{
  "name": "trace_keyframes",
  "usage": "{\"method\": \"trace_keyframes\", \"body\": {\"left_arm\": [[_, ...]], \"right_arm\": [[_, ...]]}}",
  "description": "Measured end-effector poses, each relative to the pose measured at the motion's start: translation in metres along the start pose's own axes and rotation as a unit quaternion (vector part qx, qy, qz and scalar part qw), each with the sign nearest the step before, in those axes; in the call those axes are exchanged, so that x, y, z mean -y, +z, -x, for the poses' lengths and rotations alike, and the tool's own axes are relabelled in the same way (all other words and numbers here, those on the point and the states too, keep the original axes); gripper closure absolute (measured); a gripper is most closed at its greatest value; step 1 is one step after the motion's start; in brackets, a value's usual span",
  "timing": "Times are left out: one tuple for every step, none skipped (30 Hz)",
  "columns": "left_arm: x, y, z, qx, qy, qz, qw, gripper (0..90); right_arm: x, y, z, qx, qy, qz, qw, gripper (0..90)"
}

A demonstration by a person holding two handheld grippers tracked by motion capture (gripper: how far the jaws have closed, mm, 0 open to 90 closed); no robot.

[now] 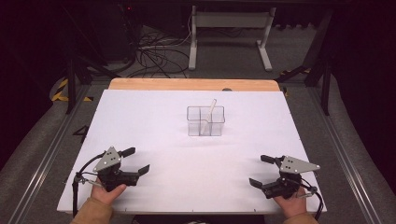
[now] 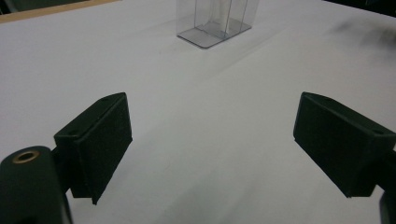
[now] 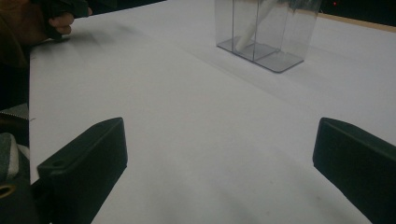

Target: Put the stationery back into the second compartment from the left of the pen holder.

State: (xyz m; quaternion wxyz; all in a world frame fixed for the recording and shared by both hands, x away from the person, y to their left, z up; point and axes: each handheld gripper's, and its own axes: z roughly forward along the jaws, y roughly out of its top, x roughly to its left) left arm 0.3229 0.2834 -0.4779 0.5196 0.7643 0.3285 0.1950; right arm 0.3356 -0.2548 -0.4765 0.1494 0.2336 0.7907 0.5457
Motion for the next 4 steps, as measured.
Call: {"method": "trace_keyframes", "body": {"left_arm": [[-0.0002,-0.0003,0.0000,-0.002,0.000,0.001,1.0000,12.3],[-0.0003,-0.0008,0.0001,-0.001,-0.001,0.001,1.0000,12.2],[-0.0004,-0.0010,0.0001,-0.002,-0.002,0.000,1.0000,12.2],[-0.0002,-0.0010,-0.0002,-0.001,-0.003,0.001,1.0000,12.1]], "right_arm": [[0.0000,0.0001,0.0000,0.000,0.001,0.000,1.0000,3.7],[0.0000,0.0001,0.0001,0.000,0.001,0.000,1.0000,3.7],[0.0000,0.0002,0.0003,0.001,0.002,0.000,1.0000,3.7],[0.0001,0.0004,0.0005,0.001,0.002,0.001,1.0000,3.7]]}}
